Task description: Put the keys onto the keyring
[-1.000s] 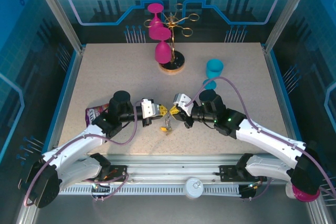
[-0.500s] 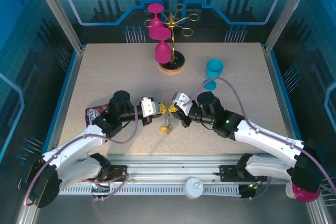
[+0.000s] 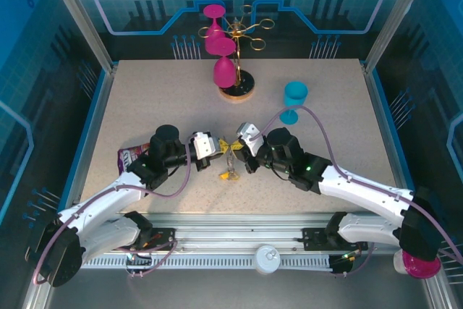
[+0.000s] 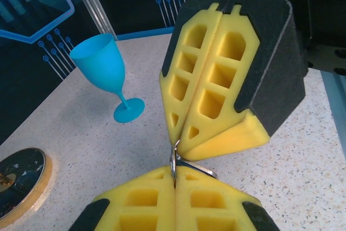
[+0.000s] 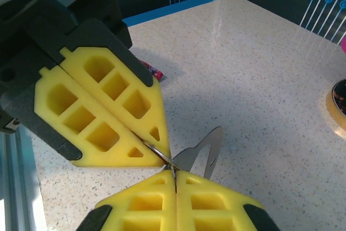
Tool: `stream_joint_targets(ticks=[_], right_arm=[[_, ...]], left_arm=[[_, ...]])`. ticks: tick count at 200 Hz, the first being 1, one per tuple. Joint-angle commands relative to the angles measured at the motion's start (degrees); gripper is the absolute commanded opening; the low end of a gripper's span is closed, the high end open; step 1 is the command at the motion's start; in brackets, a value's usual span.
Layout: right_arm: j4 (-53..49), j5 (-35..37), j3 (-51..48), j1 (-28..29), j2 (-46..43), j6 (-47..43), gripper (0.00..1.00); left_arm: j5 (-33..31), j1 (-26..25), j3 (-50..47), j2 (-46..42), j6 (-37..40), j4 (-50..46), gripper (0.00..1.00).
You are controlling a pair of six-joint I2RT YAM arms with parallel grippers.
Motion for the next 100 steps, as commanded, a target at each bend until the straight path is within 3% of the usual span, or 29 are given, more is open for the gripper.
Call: stream_joint_targets(ticks=[1, 100], right_arm=[[3.3, 5.5, 1.9, 0.2, 1.1, 5.2, 0.00], [7.6, 5.8, 1.3, 0.1, 1.3, 16.3, 0.00]], left_arm=[[2.3, -0.7, -0.7, -2.0, 0.2, 2.5, 0.00], [-1.4, -1.8, -2.6, -3.8, 4.9, 4.1, 0.00]])
